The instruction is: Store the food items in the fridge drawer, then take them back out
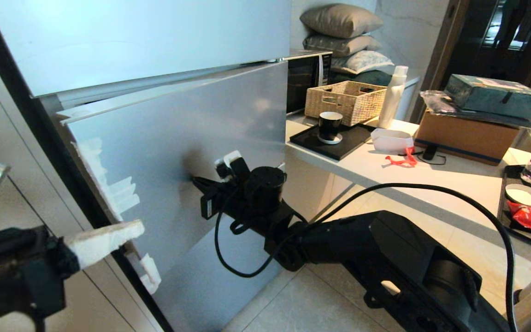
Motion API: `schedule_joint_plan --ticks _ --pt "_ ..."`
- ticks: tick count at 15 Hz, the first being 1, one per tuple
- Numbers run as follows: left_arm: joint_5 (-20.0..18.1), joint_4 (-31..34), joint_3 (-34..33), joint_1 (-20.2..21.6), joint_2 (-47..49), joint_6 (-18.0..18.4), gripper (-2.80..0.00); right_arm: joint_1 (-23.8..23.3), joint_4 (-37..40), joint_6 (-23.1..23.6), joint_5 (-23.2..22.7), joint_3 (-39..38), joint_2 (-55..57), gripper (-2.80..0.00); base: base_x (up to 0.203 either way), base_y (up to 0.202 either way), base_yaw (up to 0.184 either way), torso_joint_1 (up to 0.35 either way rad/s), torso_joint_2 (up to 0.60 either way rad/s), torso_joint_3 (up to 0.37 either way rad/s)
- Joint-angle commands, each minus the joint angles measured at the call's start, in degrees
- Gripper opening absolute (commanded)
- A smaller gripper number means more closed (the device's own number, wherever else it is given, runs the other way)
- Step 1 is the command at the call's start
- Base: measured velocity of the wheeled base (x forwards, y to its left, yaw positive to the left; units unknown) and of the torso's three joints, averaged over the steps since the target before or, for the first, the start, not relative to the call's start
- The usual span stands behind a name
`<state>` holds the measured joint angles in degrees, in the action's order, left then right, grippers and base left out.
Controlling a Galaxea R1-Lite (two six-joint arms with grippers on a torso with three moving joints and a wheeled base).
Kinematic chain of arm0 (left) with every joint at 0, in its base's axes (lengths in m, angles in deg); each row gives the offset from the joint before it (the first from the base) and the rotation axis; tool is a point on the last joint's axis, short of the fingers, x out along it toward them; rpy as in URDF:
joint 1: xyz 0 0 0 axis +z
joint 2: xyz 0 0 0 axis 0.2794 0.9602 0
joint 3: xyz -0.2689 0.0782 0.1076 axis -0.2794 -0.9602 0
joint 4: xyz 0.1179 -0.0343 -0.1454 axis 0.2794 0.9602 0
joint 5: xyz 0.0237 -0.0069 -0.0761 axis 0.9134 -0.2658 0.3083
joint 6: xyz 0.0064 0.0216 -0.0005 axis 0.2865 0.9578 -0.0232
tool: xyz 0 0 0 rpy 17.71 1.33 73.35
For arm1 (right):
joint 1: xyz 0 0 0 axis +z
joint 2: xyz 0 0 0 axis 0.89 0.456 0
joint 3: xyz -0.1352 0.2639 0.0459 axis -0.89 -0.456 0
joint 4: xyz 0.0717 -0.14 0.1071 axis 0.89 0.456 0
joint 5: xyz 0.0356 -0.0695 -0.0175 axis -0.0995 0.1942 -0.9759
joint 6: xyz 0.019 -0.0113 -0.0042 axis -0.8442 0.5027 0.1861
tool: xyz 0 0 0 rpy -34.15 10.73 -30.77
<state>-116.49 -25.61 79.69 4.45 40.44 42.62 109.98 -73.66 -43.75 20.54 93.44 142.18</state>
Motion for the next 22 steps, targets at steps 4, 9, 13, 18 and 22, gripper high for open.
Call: schedule_joint_plan --ticks 4,9,13,18,22 --pt "20.03 -17.63 0.64 -1.35 16.06 -4.02 -2.80 0.00 -0.46 -0.05 0.04 0.00 -0.24 -2.80 0.000 0.000 0.000 0.000 0.00 0.000" --pt "37.26 -30.64 1.96 -0.31 22.36 -7.52 -2.80 0.09 -0.98 0.04 2.41 0.00 -0.94 -2.80 0.000 0.000 0.000 0.000 0.00 0.000" --pt "42.50 -32.04 7.48 5.07 27.75 -9.70 -2.80 1.01 -1.15 -0.05 4.00 -3.97 -5.25 -2.80 0.000 0.000 0.000 0.000 0.00 0.000" --pt "41.96 -38.35 8.99 6.89 32.56 -11.79 -2.80 2.43 -1.33 0.03 5.15 -8.19 -11.38 -2.80 0.000 0.000 0.000 0.000 0.00 0.000" --pt "40.53 -34.98 8.52 4.84 17.15 -10.94 -2.80 5.63 -1.08 0.04 6.43 -21.26 -26.47 -2.80 0.000 0.000 0.000 0.000 0.00 0.000"
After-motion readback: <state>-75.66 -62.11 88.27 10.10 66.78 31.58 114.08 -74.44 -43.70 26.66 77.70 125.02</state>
